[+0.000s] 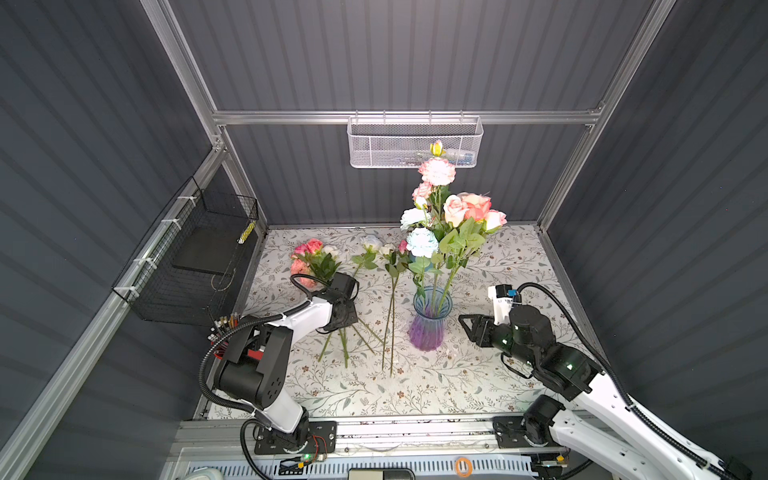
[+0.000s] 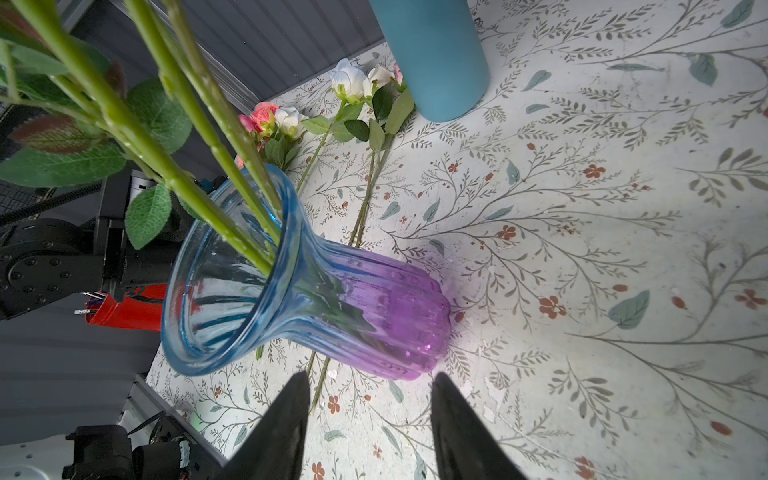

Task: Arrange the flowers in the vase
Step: 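Lower left gripper onto the loose stems and close on a pink rose stem, then lift the pink rose upright with left gripper, then hold the rose up with left gripper while right gripper closes on its stem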

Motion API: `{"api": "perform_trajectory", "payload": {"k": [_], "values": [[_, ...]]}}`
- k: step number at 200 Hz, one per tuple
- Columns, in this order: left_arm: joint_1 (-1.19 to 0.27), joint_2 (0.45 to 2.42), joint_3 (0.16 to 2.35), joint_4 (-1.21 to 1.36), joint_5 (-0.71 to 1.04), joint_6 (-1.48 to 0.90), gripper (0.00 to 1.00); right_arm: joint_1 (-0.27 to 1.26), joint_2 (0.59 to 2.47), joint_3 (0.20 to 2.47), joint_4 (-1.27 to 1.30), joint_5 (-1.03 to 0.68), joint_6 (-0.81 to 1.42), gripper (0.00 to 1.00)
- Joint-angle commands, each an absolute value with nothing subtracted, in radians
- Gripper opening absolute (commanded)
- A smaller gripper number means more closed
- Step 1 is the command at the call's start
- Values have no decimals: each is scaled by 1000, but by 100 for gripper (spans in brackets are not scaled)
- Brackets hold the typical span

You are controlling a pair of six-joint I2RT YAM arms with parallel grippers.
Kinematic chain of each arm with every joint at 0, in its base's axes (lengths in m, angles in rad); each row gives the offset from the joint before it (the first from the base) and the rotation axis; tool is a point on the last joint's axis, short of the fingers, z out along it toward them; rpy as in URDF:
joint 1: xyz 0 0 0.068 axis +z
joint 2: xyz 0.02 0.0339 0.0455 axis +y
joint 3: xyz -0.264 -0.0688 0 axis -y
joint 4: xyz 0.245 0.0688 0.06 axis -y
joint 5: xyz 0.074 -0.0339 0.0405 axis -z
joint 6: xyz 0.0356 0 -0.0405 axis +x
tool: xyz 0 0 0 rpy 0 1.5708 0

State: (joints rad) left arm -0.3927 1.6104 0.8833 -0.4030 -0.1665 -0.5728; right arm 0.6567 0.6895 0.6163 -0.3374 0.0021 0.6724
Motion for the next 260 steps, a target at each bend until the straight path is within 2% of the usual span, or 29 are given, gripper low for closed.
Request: {"api": "perform_trajectory", "payload": {"k": [1,39,127,190,233,260], "values": [[-390,1596,869,-402,-164,-574,8,652,691,617,-317,-7,673,50],[-390,1509,902,-441,-113,-543,0,652,688,631,-327,-9,669,50],[-402,1124,983,-458,13,-386,0,653,699,726,-360,-22,654,48],[-436,736,812,-151,70,-291,0,690,728,912,-457,-48,576,49],[-481,759,954,-199,104,-192,0,750,807,1108,-487,11,531,50],[-615,836,1038,-212,33,-102,0,809,931,1312,-502,39,466,53]]}}
